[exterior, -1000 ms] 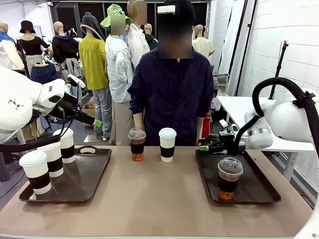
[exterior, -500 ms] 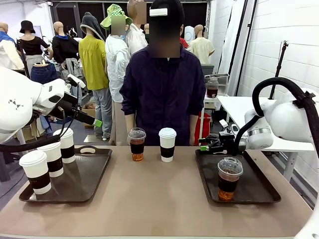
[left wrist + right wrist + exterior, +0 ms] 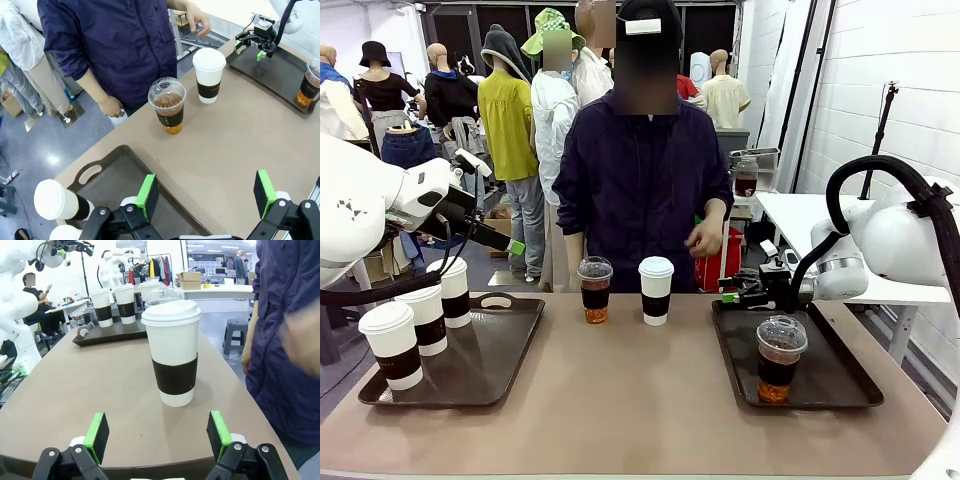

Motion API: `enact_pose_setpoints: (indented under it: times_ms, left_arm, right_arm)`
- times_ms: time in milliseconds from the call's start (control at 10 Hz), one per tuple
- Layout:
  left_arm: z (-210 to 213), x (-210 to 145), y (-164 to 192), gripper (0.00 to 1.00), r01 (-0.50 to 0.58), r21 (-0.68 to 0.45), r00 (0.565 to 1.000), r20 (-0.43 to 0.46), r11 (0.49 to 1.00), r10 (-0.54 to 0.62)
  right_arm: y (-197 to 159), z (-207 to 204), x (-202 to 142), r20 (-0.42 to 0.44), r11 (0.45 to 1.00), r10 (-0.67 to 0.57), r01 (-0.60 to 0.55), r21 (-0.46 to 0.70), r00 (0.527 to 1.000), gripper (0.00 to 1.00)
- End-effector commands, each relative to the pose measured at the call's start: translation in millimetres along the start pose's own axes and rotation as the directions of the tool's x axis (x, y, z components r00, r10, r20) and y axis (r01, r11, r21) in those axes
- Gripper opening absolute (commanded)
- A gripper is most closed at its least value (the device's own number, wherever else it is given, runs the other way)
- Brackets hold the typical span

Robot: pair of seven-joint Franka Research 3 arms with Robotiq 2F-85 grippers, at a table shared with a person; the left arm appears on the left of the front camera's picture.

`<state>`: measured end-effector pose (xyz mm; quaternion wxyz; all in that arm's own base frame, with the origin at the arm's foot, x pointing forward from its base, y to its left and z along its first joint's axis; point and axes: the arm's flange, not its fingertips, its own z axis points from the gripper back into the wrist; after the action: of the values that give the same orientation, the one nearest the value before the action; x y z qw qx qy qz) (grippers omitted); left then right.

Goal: Distribute the coffee onto the tray.
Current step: Pick up another iced Americano from the middle of the table and place it on the right Handle tray.

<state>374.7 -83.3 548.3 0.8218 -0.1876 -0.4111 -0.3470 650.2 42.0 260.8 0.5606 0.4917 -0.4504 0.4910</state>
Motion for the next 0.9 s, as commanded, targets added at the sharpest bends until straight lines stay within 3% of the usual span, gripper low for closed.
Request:
enact_pose_setpoints:
  times_ms: [0, 800]
  left_arm:
    - [0.4, -1.1, 1.5, 1.00, -0.006, -0.008, 1.000, 0.001, 1.000, 0.006]
    - [0.4, -1.1, 1.5, 1.00, -0.006, -0.008, 1.000, 0.001, 1.000, 0.006]
  right_arm:
    - [0.0, -0.7, 0.5, 0.001, 1.000, 0.000, 0.000, 0.001, 1.000, 1.00]
    - [0.0, -0.7, 0.5, 0.001, 1.000, 0.000, 0.000, 0.001, 1.000, 1.00]
